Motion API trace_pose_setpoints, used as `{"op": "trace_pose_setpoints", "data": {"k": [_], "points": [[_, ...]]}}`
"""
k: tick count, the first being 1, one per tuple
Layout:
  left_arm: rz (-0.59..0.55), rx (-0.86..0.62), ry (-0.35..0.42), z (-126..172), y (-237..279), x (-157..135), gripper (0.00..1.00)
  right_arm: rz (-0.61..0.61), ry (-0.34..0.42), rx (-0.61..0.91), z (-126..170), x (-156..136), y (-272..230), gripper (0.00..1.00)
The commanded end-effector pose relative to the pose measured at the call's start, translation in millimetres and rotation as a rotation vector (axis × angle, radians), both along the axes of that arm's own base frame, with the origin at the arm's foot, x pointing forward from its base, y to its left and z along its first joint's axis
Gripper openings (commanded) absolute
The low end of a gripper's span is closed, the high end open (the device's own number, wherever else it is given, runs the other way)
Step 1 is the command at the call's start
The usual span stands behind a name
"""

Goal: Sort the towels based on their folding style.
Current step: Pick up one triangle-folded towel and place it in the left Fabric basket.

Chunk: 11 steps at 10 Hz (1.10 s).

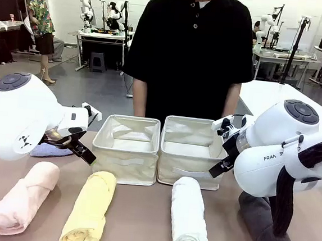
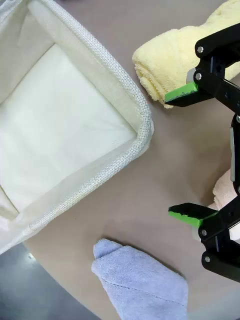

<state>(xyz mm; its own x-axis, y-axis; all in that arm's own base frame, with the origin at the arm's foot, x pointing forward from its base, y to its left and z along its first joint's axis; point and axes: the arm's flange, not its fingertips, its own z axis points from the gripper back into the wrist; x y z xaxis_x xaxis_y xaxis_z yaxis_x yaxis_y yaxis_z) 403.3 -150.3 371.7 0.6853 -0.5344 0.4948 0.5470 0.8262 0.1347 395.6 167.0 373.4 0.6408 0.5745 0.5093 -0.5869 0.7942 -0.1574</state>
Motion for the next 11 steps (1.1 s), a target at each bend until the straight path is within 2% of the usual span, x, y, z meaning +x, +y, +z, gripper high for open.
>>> {"op": "trace_pose_setpoints", "data": {"k": [1,11], "points": [[0.0,0.0,0.0,0.0,-0.1,0.0,1.0,0.0,0.0,0.0,0.0,0.0,0.0,1.0],[0.0,0.0,0.0,0.0,-0.1,0.0,1.0,0.0,0.0,0.0,0.0,0.0,0.0,1.0]]}}
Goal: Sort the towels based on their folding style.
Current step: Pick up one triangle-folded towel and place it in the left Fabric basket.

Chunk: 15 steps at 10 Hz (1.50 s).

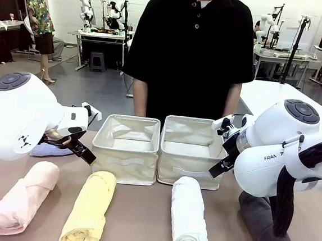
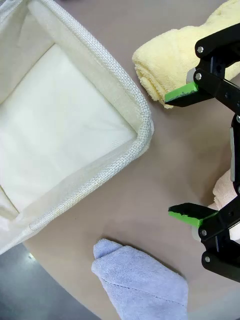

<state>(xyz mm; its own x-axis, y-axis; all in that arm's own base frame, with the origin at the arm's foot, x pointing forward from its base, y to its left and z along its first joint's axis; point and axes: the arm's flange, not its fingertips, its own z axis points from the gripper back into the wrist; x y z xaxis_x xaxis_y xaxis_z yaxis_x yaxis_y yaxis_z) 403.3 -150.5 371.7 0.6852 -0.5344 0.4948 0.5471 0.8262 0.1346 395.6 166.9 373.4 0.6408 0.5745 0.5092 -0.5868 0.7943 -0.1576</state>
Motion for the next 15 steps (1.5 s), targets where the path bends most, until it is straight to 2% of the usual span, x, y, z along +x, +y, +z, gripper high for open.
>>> {"op": "trace_pose_setpoints", "data": {"k": [1,3,5,7,9,10,11,12,13,15], "points": [[0.0,0.0,0.0,0.0,0.1,0.0,1.0,0.0,0.0,0.0,0.0,0.0,0.1,1.0],[0.0,0.0,0.0,0.0,0.0,0.0,1.0,0.0,0.0,0.0,0.0,0.0,0.0,1.0],[-0.022,0.065,-0.064,88.8,-3.1,-25.6,1.0,0.017,-0.132,-0.038,94.0,-46.7,13.9,1.0],[-0.024,0.078,-0.136,183.9,1.4,-49.9,1.0,-0.024,-0.245,-0.074,193.1,-91.7,24.3,1.0],[-0.022,0.084,-0.228,240.7,3.1,-79.4,1.0,-0.05,-0.318,-0.079,246.6,-125.9,29.9,1.0],[-0.03,0.088,-0.251,258.8,3.3,-92.7,1.0,-0.066,-0.331,-0.079,259.7,-137.0,30.6,1.0],[-0.022,0.09,-0.277,264.8,5.2,-102.8,1.0,-0.075,-0.342,-0.082,259.6,-141.2,29.4,1.0],[-0.034,0.117,-0.319,257.3,4.0,-114.2,1.0,-0.032,-0.345,-0.058,269.5,-147.9,24.1,1.0],[-0.033,0.054,-0.266,279.2,6.8,-104.6,1.0,-0.032,-0.345,-0.058,269.5,-147.9,24.1,1.0],[-0.033,0.054,-0.266,279.2,6.8,-104.6,1.0,-0.032,-0.345,-0.058,269.5,-147.9,24.1,1.0]]}}
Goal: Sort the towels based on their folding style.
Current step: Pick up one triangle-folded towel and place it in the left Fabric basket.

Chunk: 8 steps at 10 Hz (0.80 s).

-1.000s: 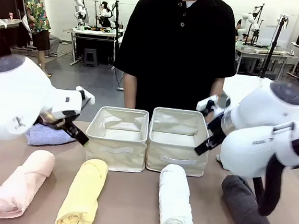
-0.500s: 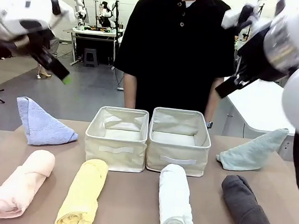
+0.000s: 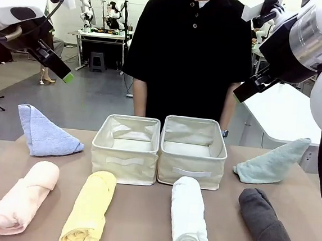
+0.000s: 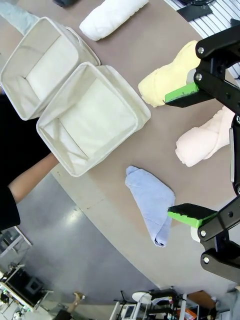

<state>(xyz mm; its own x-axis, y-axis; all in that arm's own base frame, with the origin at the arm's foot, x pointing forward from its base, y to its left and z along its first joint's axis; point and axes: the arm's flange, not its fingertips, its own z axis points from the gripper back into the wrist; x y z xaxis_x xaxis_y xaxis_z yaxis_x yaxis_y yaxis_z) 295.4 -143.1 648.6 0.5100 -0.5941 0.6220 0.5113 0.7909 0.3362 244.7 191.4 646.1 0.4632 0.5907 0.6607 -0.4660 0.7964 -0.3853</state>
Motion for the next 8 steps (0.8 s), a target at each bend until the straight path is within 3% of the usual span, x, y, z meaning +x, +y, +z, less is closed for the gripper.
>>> {"op": "trace_pose_setpoints", "data": {"k": [1,2,3,4,6,7,8], "points": [[0.002,-0.013,0.009,2.3,-0.6,3.3,1.0,0.005,-0.009,0.002,-3.3,3.0,-0.4,1.0],[0.0,0.0,0.0,0.0,0.0,0.0,1.0,0.0,0.0,0.0,0.0,0.0,0.0,1.0],[-0.132,-0.177,0.205,5.5,36.3,26.7,1.0,0.23,0.388,0.153,6.7,18.9,-45.2,1.0],[-0.241,-0.266,0.27,8.3,65.3,40.0,1.0,0.248,0.43,0.281,12.1,33.7,-84.3,1.0],[-0.329,-0.416,0.372,21.2,115.6,59.5,1.0,0.286,0.482,0.49,21.4,47.2,-151.1,1.0],[-0.353,-0.46,0.417,26.6,143.0,64.9,1.0,0.342,0.491,0.585,25.3,48.9,-182.5,1.0],[-0.314,-0.508,0.413,30.8,176.0,67.4,1.0,0.35,0.463,0.681,25.4,51.1,-221.5,1.0]]}}
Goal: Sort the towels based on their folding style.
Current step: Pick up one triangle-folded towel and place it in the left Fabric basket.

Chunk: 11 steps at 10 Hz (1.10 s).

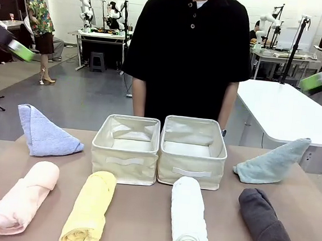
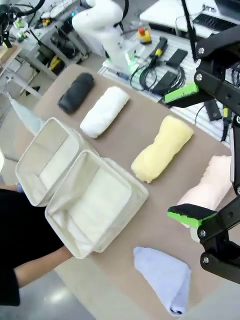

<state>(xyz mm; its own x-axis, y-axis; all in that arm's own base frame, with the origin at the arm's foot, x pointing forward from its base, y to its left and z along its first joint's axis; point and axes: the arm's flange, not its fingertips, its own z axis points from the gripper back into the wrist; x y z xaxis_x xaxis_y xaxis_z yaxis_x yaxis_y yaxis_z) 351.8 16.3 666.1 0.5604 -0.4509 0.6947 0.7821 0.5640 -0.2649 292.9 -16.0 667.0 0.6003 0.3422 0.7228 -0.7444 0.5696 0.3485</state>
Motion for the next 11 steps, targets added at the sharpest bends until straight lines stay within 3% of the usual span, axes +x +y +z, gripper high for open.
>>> {"op": "trace_pose_setpoints", "data": {"k": [1,5,11], "points": [[0.091,-0.014,0.057,13.6,49.3,6.9,1.0,-0.051,0.043,0.112,-0.9,-0.5,-46.1,1.0],[0.226,-0.12,0.078,-0.9,138.1,-17.8,1.0,-0.217,0.053,0.251,-30.9,-21.1,-141.4,1.0],[0.372,-0.154,0.099,-22.4,187.4,-52.3,1.0,-0.386,0.026,0.246,-39.6,-64.9,-187.6,1.0]]}}
